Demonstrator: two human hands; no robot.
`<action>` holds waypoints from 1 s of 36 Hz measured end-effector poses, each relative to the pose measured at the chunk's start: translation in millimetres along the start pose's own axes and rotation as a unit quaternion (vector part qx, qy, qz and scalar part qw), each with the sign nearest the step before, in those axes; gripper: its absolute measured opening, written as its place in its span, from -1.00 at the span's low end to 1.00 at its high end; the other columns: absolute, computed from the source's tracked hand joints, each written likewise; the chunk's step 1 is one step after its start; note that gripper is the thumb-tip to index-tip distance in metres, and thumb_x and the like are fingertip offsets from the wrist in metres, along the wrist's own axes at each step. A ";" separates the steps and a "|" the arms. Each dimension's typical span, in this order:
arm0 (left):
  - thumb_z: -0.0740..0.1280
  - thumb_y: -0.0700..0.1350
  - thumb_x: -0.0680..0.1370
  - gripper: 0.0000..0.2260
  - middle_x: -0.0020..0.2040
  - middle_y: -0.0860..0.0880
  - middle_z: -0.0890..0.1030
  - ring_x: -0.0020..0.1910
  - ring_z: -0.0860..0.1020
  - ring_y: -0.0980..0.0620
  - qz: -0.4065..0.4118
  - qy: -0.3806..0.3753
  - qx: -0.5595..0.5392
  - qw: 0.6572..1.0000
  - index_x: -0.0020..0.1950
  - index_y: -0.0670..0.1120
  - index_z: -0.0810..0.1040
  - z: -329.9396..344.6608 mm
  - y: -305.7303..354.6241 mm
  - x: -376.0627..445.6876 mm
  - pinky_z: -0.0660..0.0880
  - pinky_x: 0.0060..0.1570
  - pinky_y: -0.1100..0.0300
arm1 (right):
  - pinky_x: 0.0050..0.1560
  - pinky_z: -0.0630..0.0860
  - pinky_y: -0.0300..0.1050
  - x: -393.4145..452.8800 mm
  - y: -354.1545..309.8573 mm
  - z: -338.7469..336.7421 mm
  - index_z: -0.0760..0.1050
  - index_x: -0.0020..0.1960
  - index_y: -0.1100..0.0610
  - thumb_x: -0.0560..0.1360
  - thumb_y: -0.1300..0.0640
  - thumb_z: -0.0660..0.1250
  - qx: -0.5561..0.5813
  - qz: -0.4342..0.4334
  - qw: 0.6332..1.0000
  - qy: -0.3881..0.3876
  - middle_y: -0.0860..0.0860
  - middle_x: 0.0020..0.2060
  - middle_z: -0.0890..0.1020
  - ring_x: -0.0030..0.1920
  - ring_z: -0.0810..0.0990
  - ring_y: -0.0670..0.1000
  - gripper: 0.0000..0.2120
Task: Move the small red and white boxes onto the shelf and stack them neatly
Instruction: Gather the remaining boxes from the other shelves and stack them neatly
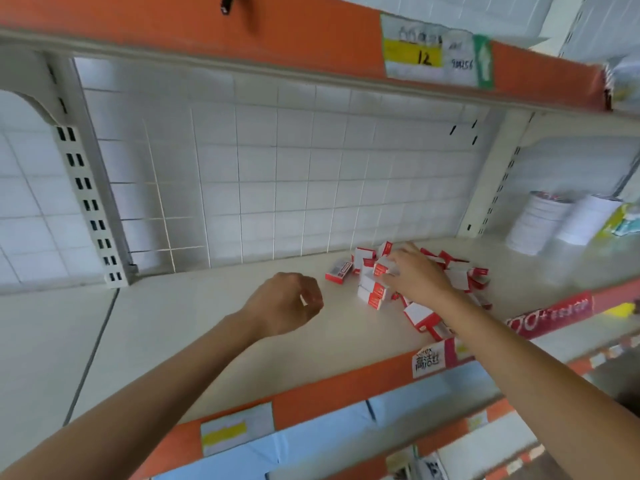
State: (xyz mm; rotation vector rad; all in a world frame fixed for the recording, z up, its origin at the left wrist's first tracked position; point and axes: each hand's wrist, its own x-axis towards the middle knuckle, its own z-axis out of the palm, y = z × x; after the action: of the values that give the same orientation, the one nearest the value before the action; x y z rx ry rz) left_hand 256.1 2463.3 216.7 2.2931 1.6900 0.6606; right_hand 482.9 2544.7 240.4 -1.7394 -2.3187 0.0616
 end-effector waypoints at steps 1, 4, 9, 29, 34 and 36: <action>0.31 -0.11 0.50 -0.89 -0.06 0.05 0.63 -0.10 0.57 0.08 -0.009 0.004 0.000 1.000 -0.06 -0.02 0.62 -0.3 2.6 0.3 0.52 0.00 0.16 | 0.09 0.48 0.01 4.9 5.5 0.3 0.41 0.30 0.15 0.50 -0.15 0.26 -0.003 0.001 1.000 0.000 0.01 0.31 0.34 0.17 0.49 0.08 -0.50; 0.31 -0.10 0.51 -0.88 -0.05 0.04 0.64 -0.10 0.58 0.08 -0.030 0.014 0.015 0.999 -0.03 -0.03 0.62 2.5 9.8 1.2 0.52 0.00 0.16 | -0.11 0.44 -0.10 14.5 19.6 4.3 0.39 0.28 0.15 0.47 -0.24 0.26 -0.008 0.014 1.000 -0.017 0.02 0.31 0.34 0.12 0.51 0.07 -0.43; 0.33 -0.10 0.51 -0.89 -0.08 0.02 0.60 -0.17 0.61 0.05 -0.052 0.025 0.028 0.998 -0.04 -0.04 0.63 15.6 21.3 -2.7 0.52 -0.04 0.17 | -0.08 0.49 -0.06 21.1 30.1 15.8 0.42 0.17 0.12 0.45 0.00 0.37 0.051 -0.018 0.998 -0.011 0.05 0.14 0.50 0.02 0.53 0.08 -0.64; 0.36 -0.11 0.49 -0.91 -0.08 0.01 0.59 -0.15 0.60 0.07 -0.314 0.153 0.091 0.933 -0.03 -0.05 0.62 -28.3 -13.6 -199.9 0.49 -0.12 0.23 | -0.05 0.40 -0.13 -36.6 -184.5 67.9 0.42 0.13 0.11 0.38 0.09 0.43 0.218 -0.428 0.868 -0.123 -0.04 -0.01 0.39 -0.03 0.49 0.02 -0.63; 0.36 -0.11 0.50 -0.92 -0.09 0.00 0.59 -0.17 0.59 0.09 -0.366 0.183 0.119 0.904 -0.04 -0.04 0.62 -69.0 -33.1 -302.7 0.52 -0.14 0.19 | -0.08 0.42 -0.13 -88.0 -292.0 70.2 0.41 0.11 0.07 0.38 0.09 0.42 0.228 -0.492 0.827 -0.147 -0.04 0.00 0.40 -0.04 0.50 0.00 -0.66; 0.35 -0.12 0.50 -0.91 -0.09 -0.01 0.59 -0.17 0.58 0.08 -0.394 0.202 0.134 0.887 -0.04 -0.07 0.62 -83.7 -37.5 -348.9 0.51 -0.16 0.19 | -0.12 0.42 -0.15 -115.1 -338.2 72.2 0.39 0.09 0.06 0.39 0.07 0.42 0.237 -0.520 0.807 -0.150 -0.05 -0.01 0.40 -0.06 0.50 -0.02 -0.67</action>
State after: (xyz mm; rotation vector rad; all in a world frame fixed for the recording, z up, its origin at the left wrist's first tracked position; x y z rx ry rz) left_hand 101.2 2138.2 195.3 1.3950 2.7918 0.7630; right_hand 179.3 2345.3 211.1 -0.1059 -2.7981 0.6723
